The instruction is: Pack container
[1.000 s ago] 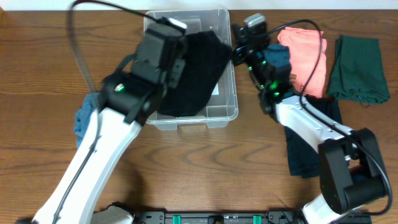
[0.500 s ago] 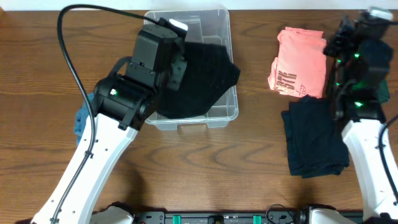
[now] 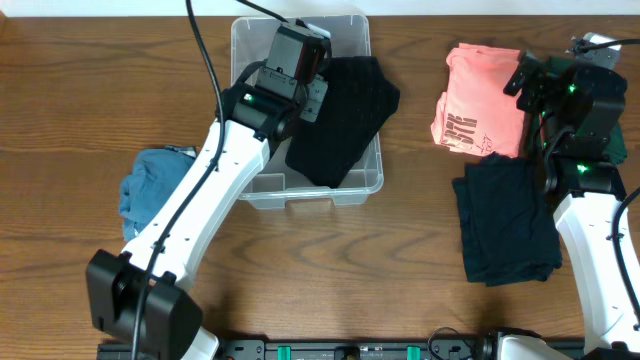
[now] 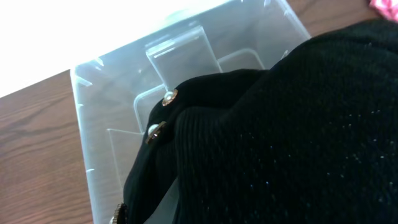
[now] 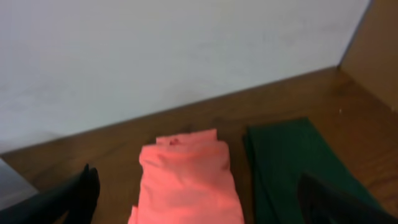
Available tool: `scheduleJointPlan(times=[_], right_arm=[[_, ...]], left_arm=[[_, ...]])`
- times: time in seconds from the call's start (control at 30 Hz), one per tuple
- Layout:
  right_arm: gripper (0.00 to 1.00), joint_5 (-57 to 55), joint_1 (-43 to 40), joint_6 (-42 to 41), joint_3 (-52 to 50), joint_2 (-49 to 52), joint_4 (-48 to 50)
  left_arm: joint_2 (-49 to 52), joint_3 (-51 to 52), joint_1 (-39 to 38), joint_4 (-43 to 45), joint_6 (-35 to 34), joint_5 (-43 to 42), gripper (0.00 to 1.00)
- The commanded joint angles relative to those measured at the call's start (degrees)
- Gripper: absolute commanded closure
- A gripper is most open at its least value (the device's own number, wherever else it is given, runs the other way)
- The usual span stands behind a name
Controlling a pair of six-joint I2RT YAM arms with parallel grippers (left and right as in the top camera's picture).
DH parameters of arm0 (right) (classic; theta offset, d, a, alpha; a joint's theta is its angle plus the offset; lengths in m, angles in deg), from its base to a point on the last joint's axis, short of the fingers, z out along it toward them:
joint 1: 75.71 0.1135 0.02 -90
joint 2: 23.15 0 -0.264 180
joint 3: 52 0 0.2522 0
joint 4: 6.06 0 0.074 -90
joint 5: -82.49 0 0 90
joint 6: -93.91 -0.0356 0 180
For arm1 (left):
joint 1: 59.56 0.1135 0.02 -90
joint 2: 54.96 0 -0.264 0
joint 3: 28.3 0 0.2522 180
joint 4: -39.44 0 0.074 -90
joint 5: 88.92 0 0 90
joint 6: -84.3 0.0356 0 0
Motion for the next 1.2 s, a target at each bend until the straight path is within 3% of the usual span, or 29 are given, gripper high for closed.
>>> scheduleJointPlan(times=[0.0, 0.47, 0.6, 1.0, 1.17], right_arm=[[0.01, 0.4, -0.4, -0.7, 0.2, 0.1, -2.2], [0.01, 0.4, -0.4, -0.7, 0.2, 0.1, -20.2], [0.01, 0.4, -0.4, -0.7, 0.2, 0.1, -23.9], [0.01, 0.4, -0.4, -0.7, 0.2, 0.1, -26.3], [0.01, 0.4, -0.4, -0.7, 0.2, 0.1, -26.3]], left_arm=[[-6.5, -2.3, 0.3, 1.5, -2.1, 0.3, 0.94], [-22.1, -2.3, 0.3, -1.1, -3.2, 1.0, 0.94], [-22.9, -2.3, 0.6, -1.5, -3.2, 5.6, 0.94], [-22.6, -2.3, 1.5, -2.7, -4.9, 5.6, 0.94], [-22.6, -2.3, 1.5, -4.3, -6.4, 0.1, 0.94]])
